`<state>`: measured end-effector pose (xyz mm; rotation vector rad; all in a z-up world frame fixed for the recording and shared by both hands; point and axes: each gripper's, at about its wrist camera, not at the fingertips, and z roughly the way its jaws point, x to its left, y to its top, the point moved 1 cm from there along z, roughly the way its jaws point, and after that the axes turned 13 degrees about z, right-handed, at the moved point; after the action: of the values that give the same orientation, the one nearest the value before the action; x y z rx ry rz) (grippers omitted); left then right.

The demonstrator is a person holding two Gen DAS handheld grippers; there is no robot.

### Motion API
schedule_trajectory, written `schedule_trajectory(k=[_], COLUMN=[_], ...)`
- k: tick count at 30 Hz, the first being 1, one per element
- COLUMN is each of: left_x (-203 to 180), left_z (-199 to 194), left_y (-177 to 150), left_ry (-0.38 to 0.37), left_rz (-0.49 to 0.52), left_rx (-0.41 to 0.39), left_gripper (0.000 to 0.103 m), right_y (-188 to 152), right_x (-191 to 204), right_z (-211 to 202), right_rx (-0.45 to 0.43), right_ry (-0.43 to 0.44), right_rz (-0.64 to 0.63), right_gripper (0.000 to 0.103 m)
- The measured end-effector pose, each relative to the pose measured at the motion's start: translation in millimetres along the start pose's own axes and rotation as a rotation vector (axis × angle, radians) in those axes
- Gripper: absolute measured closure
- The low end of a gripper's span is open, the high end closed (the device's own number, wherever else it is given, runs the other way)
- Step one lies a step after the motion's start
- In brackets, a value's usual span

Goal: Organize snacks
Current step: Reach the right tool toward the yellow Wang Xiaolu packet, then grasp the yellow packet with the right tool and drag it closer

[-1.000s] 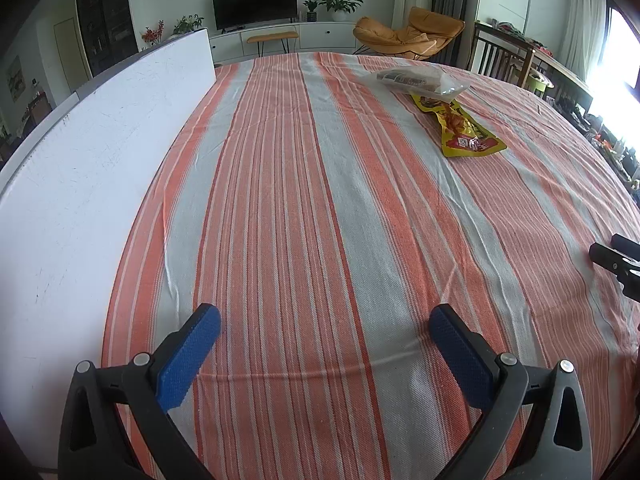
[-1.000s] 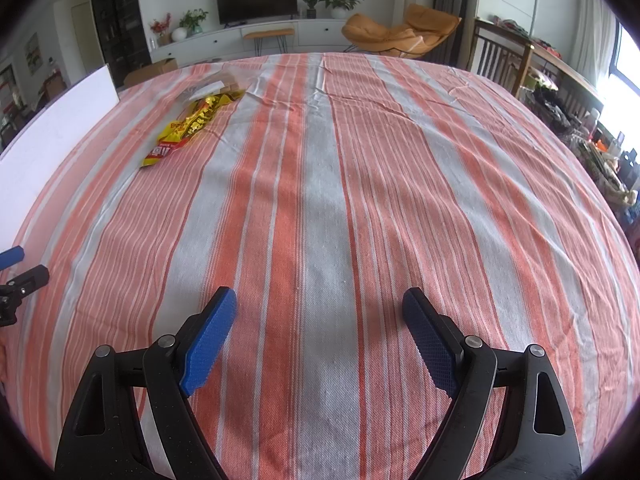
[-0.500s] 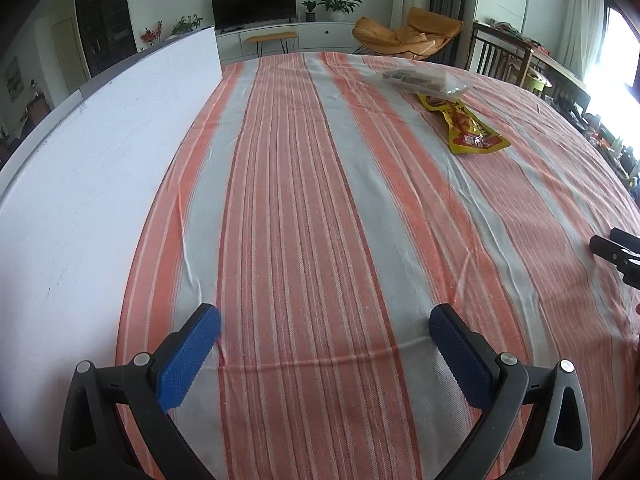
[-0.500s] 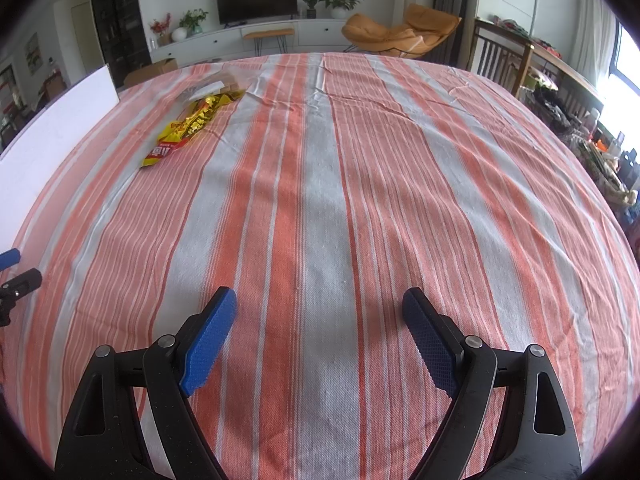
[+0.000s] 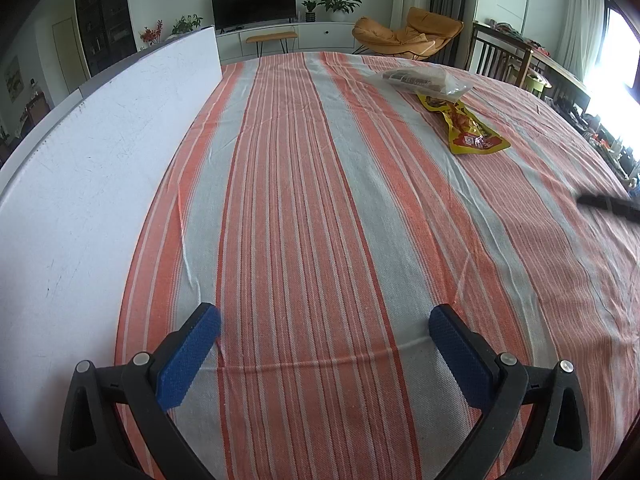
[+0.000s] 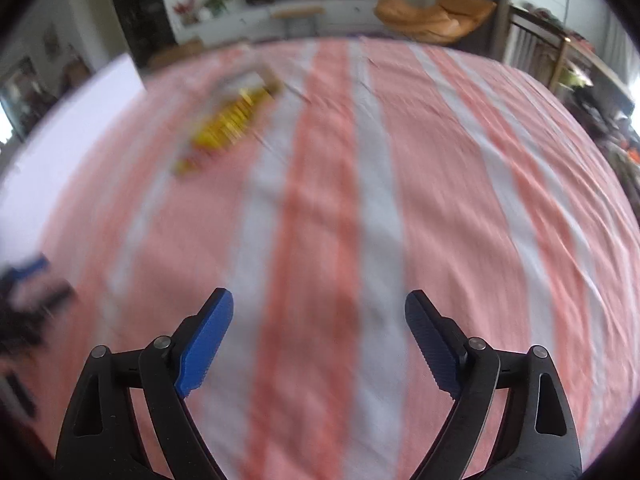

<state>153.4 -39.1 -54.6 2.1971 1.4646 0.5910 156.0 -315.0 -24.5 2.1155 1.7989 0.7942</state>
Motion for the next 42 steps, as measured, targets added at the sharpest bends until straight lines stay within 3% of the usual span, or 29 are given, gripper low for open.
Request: schedule_trajectory(k=[4,11,12,13,14,17,22,27,32,38,42], left_x=[0.0,-0.3,-0.7,-0.5,-0.4,-0.5,-0.3,-0.6,-0.8,-0.7,-0.6], left_z=[0.0,0.2,0.3,0.2,0.3,0.6,0.9,1.0,1.1,1.1,1.0], left_y=[0.0,0.0,0.2,0.2,0.2,1.1,1.2,1.4,1.3,1.3,1.2], left_ry=[-0.001,-0.004,-0.004,-0.005,-0.004,-0.003,-0.003,-0.003,-0.002,-0.003,-0.003], left_rz=[0.000,-0.004,-0.005,-0.005,-0.005,-0.007,-0.006,-0.006,-0.006,-0.007,-0.007], left_rx=[0.000,-0.002,-0.002,-0.002,-0.002,-0.002,-0.001,-0.001,-0.001,-0.001,-0.001], left_gripper=[0.000,0.000,0.000,0.000,0.000,0.000,0.000,0.000,0.000,0.000,0.000], right_y=[46.1,91.6,91.5,89.9,86.1,67.0,1.8,-40.1,-40.5,-38.2,-35.8], right_x=[50.5,93.0,94.6,96.9,98.4,95.8,72.6,12.0,-35.4,-33.0,-31.3], right_z=[19.2,105.9,107.2,104.7,99.4,83.8,32.9,-9.2,-24.7,-21.8,-16.7], right_rx=[-0.025,0.063,0.038,0.027,0.006,0.026,0.035,-0.036,-0.109,-0.101,-0.099], right_ry=[0.070,-0.046,-0.060,-0.056,-0.046,-0.007,0.035,-0.022,-0.112,-0.136,-0.142], right_rz=[-0.051,-0.085,-0.092,-0.101,-0.111,-0.139,-0.236,-0.130,0.021,0.021,0.031], right_gripper=[0.013,0.015,0.019,0.034,0.038,0.039,0.038,0.037,0.035,0.022,0.020])
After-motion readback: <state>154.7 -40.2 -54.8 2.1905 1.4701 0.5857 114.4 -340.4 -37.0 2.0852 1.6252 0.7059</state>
